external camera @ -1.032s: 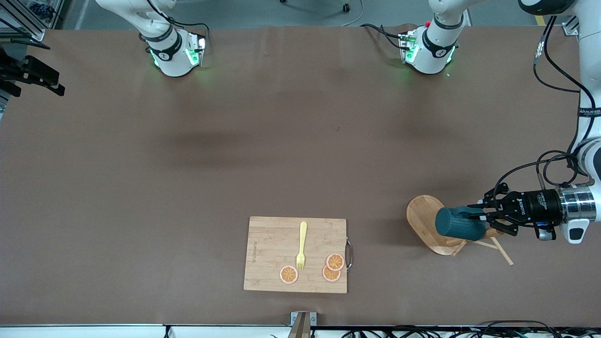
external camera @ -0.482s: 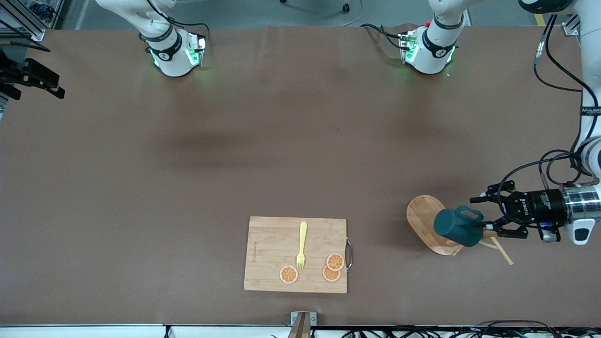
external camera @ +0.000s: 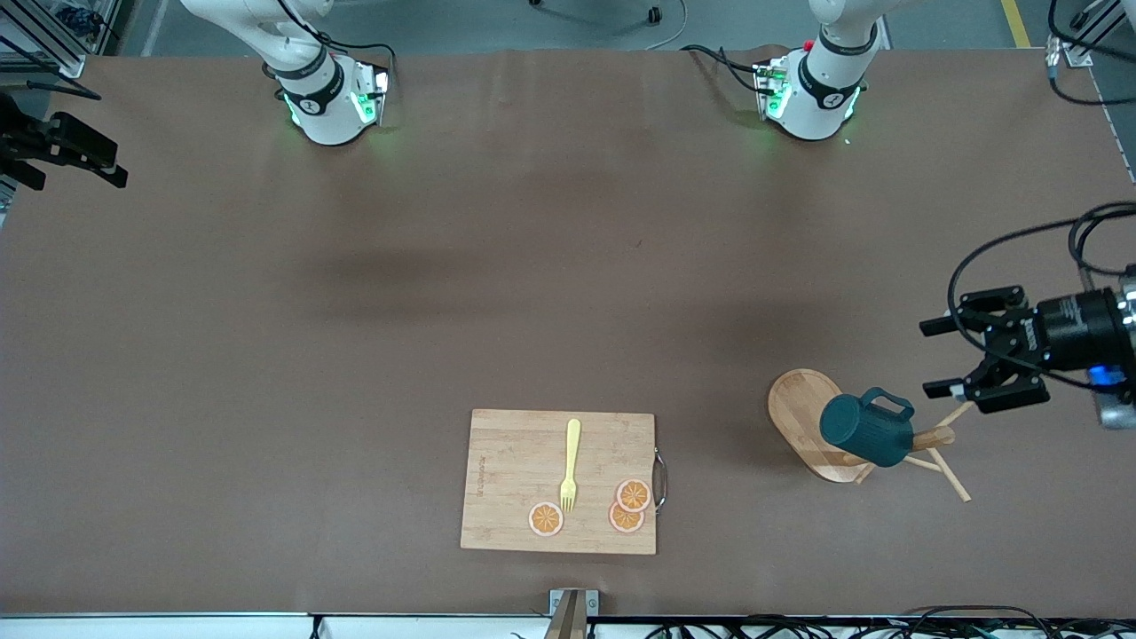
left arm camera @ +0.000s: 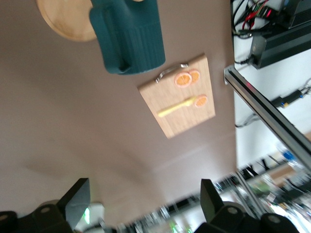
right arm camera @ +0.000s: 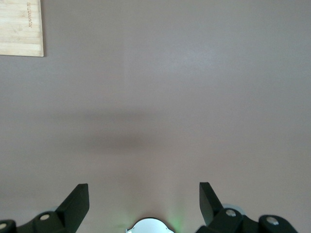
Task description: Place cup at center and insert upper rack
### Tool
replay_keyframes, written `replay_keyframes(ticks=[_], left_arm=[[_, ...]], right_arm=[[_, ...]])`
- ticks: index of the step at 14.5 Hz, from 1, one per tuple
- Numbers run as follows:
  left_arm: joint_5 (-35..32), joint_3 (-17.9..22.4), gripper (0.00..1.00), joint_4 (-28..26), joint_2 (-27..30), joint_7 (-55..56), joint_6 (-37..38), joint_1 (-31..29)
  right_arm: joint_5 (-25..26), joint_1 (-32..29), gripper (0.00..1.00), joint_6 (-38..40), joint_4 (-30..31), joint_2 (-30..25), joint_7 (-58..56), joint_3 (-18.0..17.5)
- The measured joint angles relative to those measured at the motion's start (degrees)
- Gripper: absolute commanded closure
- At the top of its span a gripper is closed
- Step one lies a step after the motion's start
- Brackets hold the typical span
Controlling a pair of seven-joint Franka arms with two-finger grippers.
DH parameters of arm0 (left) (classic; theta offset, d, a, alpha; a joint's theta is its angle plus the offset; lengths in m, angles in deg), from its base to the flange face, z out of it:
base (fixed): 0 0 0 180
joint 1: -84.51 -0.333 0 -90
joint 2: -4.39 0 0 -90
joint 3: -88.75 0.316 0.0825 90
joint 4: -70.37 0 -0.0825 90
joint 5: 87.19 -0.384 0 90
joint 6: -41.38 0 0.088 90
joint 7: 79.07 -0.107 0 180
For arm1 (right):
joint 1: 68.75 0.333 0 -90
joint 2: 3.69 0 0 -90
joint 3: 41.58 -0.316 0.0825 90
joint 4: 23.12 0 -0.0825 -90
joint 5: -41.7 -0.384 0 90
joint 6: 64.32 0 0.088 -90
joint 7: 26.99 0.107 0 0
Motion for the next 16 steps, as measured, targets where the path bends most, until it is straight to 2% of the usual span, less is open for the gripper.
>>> replay_keyframes(ticks=[4,5,6,9,12,14,16], left_arm=[[-19.8,-8.6,0.00,-0.3,5.2,-1.2,1.3,0.2],[-23.0,-10.0,0.00,-0.5,6.0,-3.3,2.3,0.9],[-25.3,-9.5,0.00,-0.9,7.1,-6.3,3.0,2.7],[-27.8,-0.6,0.00,-4.5,12.0,-17.8,3.9,11.4],[-28.0,8.4,0.00,-10.0,17.6,-31.7,4.3,16.3],[-28.0,11.6,0.00,-13.9,20.9,-37.3,4.4,16.9],[-28.0,12.1,0.00,-17.5,24.0,-39.2,4.4,17.0]], right_arm=[[0.0,0.0,0.00,0.1,0.0,-0.2,0.0,0.0],[-0.1,0.0,0.00,0.1,0.0,-0.3,0.0,0.0],[-0.4,0.0,0.00,0.1,0.0,-0.3,0.0,0.1],[-0.7,0.0,0.00,0.1,0.0,-0.4,0.0,0.2],[-0.7,0.0,0.00,0.2,0.0,-0.5,0.0,0.2],[-0.7,0.0,0.00,0.2,0.0,-0.5,0.0,0.3],[-0.7,0.0,0.00,0.3,0.0,-0.5,0.0,0.3]])
